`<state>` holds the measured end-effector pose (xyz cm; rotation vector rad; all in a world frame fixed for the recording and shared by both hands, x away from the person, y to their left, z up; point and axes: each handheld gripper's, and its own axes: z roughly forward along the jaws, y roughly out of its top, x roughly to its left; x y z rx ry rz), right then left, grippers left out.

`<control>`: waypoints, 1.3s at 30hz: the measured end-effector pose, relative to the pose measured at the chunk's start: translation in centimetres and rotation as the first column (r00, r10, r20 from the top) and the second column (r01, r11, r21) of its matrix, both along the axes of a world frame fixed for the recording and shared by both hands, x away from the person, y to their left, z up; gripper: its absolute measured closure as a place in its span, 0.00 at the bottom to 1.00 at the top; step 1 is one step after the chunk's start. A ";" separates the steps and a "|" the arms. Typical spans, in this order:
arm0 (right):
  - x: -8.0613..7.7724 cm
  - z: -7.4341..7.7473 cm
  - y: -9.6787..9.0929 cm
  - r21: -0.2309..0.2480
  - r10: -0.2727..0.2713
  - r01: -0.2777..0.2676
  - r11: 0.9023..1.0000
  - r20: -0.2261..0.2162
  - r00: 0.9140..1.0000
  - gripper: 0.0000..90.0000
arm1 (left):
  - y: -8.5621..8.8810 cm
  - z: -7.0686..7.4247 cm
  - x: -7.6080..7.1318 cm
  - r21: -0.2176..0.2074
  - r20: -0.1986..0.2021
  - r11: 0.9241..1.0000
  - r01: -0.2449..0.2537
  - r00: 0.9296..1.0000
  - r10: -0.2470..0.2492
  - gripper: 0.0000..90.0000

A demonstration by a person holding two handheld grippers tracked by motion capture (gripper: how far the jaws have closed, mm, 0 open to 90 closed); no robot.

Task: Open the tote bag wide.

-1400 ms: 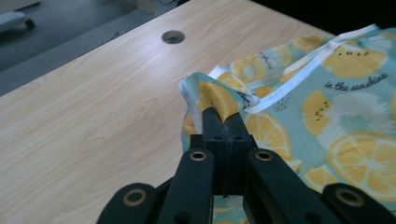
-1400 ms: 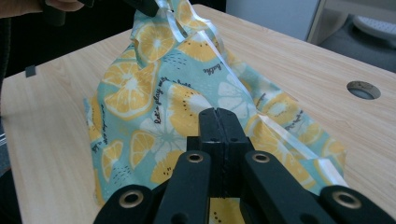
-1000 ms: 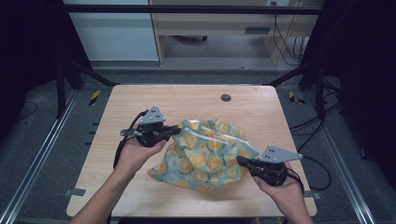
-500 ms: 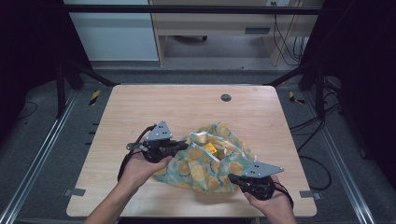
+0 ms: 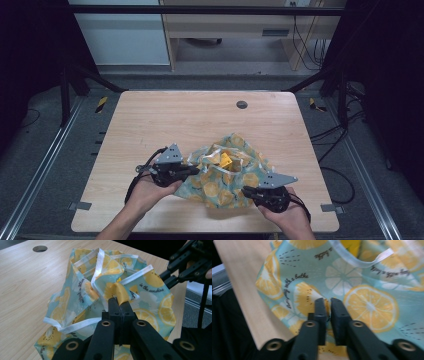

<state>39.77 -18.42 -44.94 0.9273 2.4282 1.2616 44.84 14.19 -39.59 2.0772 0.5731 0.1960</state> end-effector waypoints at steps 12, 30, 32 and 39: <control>2.1 3.8 -1.5 0.038 -0.063 0.060 0.997 0.085 0.994 0.56 | 0.5 -0.1 0.2 0.010 0.000 1.000 -0.005 1.000 0.005 1.00; 10.9 3.2 1.0 -0.077 -0.064 0.066 0.995 0.029 0.998 0.47 | 0.3 0.1 0.5 0.017 0.006 1.000 0.004 1.000 -0.004 1.00; 11.3 2.7 1.3 -0.098 -0.056 0.057 0.994 0.011 0.998 0.48 | 0.3 0.1 0.5 0.017 0.006 1.000 0.004 1.000 -0.005 1.00; 12.2 1.7 1.8 -0.139 -0.027 0.020 0.990 -0.054 0.998 0.76 | 0.3 0.1 0.5 0.016 0.007 1.000 0.005 1.000 -0.006 1.00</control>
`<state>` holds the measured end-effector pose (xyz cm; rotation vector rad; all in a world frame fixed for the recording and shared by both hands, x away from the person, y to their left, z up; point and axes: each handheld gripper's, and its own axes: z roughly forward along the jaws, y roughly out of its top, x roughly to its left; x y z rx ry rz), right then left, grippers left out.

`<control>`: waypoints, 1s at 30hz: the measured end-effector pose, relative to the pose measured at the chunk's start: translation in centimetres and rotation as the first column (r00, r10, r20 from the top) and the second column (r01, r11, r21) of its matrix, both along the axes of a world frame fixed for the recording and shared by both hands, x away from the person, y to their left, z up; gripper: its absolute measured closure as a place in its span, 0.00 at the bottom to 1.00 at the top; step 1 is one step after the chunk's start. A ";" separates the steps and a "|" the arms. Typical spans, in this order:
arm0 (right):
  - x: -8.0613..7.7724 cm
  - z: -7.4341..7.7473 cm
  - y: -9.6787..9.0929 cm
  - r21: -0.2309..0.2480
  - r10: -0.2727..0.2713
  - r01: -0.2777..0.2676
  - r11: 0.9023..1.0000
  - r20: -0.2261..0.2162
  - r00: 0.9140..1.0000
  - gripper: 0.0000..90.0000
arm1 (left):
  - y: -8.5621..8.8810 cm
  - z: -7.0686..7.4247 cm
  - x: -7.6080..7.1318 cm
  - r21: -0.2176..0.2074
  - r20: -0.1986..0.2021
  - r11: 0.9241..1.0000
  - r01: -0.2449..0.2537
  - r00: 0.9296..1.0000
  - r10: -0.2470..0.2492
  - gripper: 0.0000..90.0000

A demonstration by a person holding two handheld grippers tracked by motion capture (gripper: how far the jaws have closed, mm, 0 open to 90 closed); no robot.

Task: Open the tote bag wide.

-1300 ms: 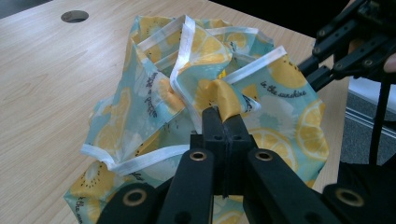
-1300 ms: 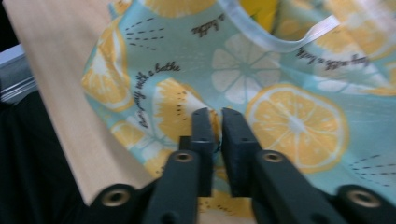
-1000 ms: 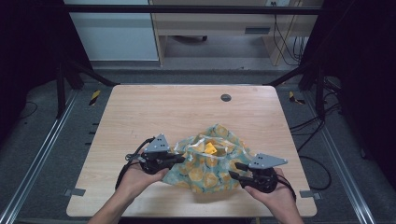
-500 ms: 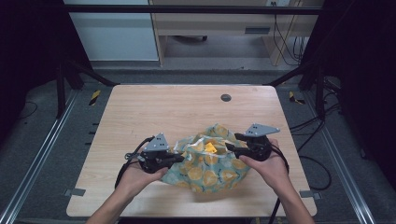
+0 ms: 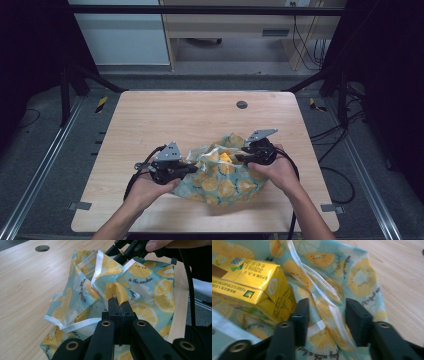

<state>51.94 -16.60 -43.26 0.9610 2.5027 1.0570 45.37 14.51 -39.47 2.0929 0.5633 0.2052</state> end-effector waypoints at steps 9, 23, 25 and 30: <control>-1.4 1.5 -0.4 0.050 -0.008 0.005 0.999 0.061 0.998 0.99 | 0.6 0.2 -0.4 -0.007 0.007 1.000 0.000 1.000 0.000 1.00; -5.1 3.7 -1.7 0.124 0.042 -0.059 0.990 0.140 0.989 1.00 | 1.8 0.7 -1.4 -0.039 0.022 0.999 0.024 1.000 -0.023 1.00; -5.6 3.7 -1.8 0.127 0.050 -0.069 0.989 0.145 0.988 1.00 | 1.9 0.6 -1.7 -0.036 0.023 0.999 0.033 0.999 -0.032 1.00; -8.0 3.3 -2.5 0.164 0.080 -0.107 0.981 0.160 0.984 1.00 | 2.2 -0.4 -2.7 -0.008 0.016 0.997 0.075 0.997 -0.075 1.00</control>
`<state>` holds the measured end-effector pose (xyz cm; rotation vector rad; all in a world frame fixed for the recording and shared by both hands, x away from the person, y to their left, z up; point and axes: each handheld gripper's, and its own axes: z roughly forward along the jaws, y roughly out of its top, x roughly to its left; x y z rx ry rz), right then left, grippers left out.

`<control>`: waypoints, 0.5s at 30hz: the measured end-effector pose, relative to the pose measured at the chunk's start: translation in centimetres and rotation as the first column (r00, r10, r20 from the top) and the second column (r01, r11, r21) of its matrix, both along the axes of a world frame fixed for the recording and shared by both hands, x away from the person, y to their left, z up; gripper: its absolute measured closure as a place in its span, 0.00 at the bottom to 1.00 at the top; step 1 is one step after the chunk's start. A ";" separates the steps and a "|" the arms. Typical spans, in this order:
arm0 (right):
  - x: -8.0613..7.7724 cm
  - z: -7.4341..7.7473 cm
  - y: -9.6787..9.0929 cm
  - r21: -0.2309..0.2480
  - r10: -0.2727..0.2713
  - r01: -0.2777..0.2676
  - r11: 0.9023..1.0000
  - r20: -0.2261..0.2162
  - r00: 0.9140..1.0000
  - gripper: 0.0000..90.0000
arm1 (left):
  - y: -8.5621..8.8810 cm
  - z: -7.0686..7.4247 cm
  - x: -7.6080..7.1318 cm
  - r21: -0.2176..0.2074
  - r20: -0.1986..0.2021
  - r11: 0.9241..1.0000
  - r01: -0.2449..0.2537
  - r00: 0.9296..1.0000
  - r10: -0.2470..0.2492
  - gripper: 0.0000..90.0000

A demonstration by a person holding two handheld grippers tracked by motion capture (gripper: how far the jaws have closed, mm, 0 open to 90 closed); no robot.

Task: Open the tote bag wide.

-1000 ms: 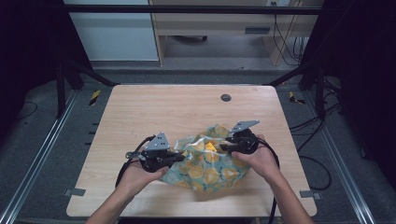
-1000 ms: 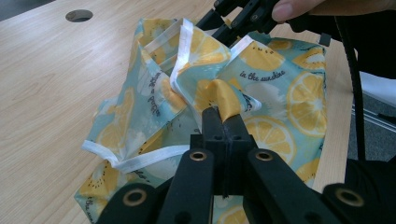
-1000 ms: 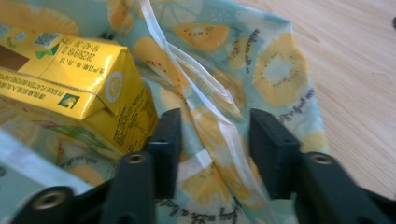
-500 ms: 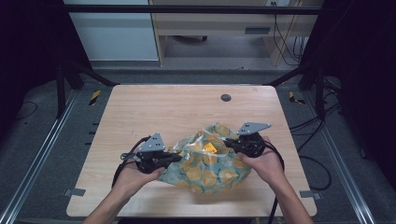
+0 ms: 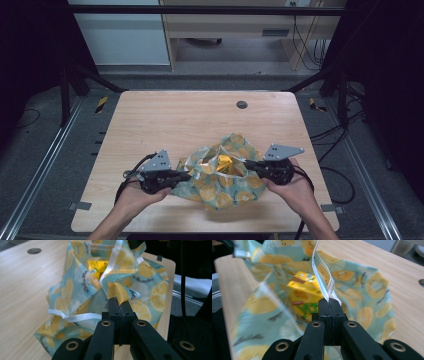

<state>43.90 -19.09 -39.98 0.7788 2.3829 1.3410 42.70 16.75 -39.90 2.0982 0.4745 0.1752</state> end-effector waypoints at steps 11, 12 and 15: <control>-2.2 -3.6 0.0 -0.036 0.050 -0.053 0.998 -0.058 0.997 1.00 | 0.0 -3.2 -0.4 0.177 0.011 0.984 0.032 0.999 -0.035 1.00; -2.3 -4.0 0.0 -0.039 0.053 -0.055 0.998 -0.067 0.996 1.00 | 0.1 -3.5 -0.4 0.176 0.009 0.984 0.023 1.000 -0.025 1.00; -2.4 -4.9 0.1 -0.050 0.055 -0.059 0.997 -0.087 0.995 1.00 | 0.5 -4.2 0.0 0.175 -0.001 0.985 0.000 1.000 0.001 1.00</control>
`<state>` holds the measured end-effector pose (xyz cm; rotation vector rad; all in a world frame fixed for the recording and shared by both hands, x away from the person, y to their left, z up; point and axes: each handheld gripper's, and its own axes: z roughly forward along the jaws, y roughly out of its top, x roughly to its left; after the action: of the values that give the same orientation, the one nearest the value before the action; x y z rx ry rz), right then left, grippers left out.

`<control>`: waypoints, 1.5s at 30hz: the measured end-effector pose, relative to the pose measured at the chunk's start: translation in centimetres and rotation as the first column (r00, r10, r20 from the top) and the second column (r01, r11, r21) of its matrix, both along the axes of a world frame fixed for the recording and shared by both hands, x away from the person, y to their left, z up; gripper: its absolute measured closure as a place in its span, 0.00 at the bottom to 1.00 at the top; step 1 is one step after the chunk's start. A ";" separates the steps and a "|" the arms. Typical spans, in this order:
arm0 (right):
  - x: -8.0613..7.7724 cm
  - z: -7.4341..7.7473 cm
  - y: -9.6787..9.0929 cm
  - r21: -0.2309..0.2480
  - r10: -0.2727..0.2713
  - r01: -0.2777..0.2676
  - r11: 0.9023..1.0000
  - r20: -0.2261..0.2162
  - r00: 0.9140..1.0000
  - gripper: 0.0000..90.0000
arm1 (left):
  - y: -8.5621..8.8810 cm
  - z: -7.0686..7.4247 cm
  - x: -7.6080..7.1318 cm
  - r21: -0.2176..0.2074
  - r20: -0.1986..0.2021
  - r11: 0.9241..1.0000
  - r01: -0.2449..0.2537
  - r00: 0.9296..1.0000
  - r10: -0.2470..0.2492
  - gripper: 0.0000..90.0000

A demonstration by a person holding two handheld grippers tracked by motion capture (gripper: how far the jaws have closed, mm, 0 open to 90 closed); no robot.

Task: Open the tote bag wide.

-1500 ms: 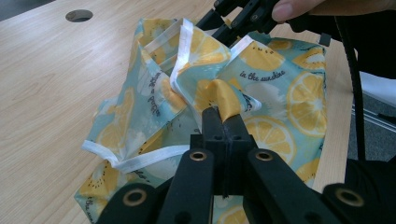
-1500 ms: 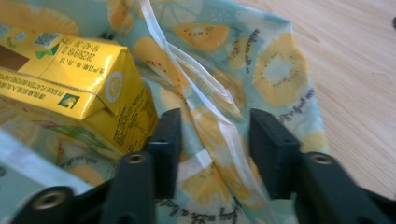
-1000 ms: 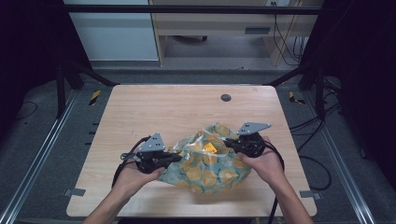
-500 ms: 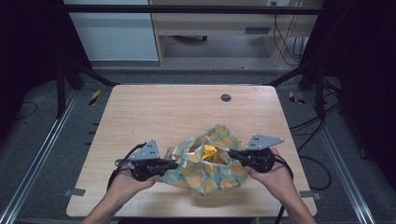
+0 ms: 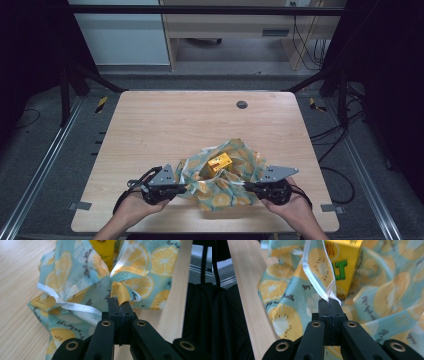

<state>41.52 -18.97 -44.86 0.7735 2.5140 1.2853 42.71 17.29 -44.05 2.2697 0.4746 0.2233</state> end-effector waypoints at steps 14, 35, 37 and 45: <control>-0.1 -2.4 0.8 -0.092 0.011 -0.018 0.996 -0.070 0.997 1.00 | 1.2 -2.7 0.8 0.025 -0.029 0.997 -0.076 0.997 0.076 1.00; -0.3 -1.3 0.0 -0.073 -0.027 0.025 0.997 -0.024 0.999 0.64 | 1.4 -3.3 0.8 0.001 -0.047 0.995 -0.099 0.994 0.099 1.00; -0.3 -0.4 -0.4 -0.059 -0.042 0.042 0.997 -0.003 0.999 0.57 | 1.4 -3.3 0.8 0.000 -0.047 0.995 -0.100 0.994 0.100 1.00; 2.6 3.0 -1.1 -0.048 -0.168 0.171 0.984 0.056 0.984 0.29 | 1.3 -3.3 0.7 0.006 -0.029 0.994 -0.109 0.994 0.109 1.00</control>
<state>44.13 -20.08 -41.84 0.9084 2.3738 1.1624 43.42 18.59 -47.38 2.2558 0.6151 0.2472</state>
